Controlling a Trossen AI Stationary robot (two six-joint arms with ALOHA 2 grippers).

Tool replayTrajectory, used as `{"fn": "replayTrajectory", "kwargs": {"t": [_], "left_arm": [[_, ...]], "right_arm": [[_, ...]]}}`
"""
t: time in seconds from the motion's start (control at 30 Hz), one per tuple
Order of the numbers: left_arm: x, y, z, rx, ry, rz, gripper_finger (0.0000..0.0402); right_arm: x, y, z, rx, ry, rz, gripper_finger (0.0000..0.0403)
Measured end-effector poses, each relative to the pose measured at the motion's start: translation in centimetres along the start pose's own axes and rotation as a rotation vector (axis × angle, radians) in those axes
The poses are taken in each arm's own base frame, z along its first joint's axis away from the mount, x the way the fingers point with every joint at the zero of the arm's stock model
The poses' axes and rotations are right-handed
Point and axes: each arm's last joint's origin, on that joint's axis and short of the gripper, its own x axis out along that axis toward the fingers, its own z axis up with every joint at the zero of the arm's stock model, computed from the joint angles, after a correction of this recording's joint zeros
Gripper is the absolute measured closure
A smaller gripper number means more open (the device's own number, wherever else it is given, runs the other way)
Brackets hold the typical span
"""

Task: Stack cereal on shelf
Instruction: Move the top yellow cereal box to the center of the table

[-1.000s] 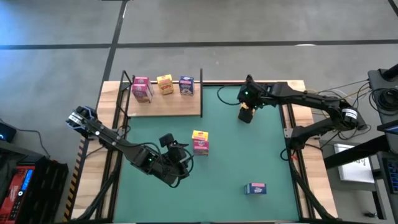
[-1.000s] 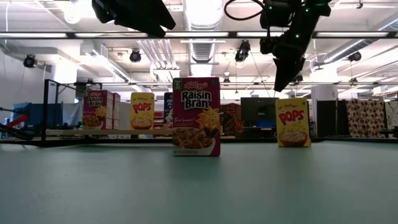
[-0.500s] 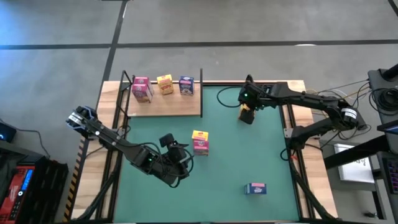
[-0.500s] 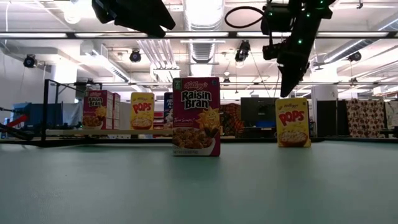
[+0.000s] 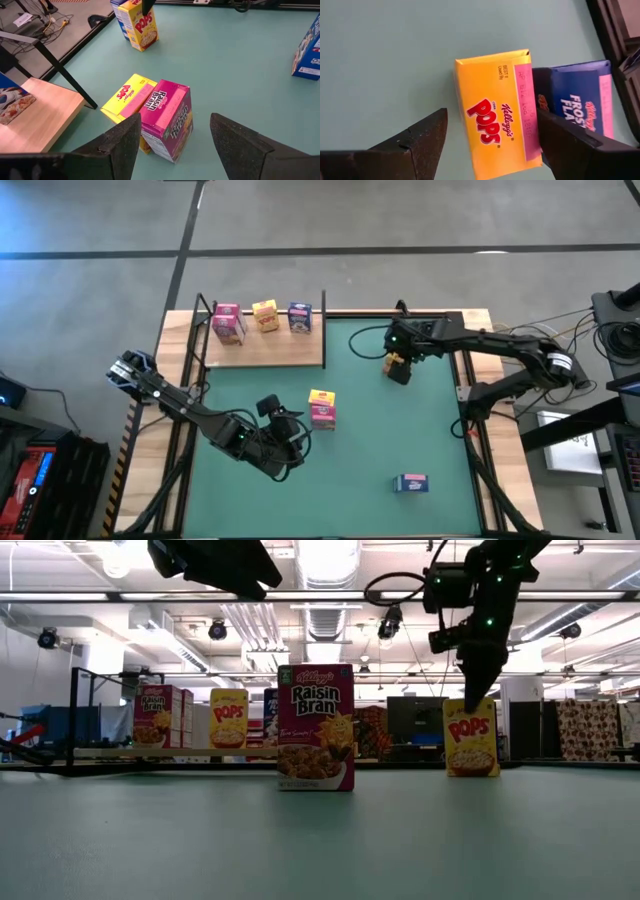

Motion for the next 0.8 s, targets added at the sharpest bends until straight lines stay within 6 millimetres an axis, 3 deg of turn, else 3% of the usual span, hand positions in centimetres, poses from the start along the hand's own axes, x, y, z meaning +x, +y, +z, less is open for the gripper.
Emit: {"fn": "replayTrajectory", "kwargs": {"t": [0.4, 0.63, 0.8], "left_arm": [[0.0, 0.0, 0.0, -0.002, -0.001, 0.0, 0.018], [0.0, 0.0, 0.0, -0.028, -0.002, -0.001, 0.018], [0.0, 0.0, 0.0, -0.044, -0.002, -0.002, 0.018]], "right_arm": [[2.6, 0.4, 0.5, -0.044, 0.097, 0.01, 0.0156], [4.5, 0.7, 0.7, -0.062, 0.17, 0.014, 0.0209], [4.5, 0.7, 0.7, -0.072, 0.171, 0.015, 0.0251]]}}
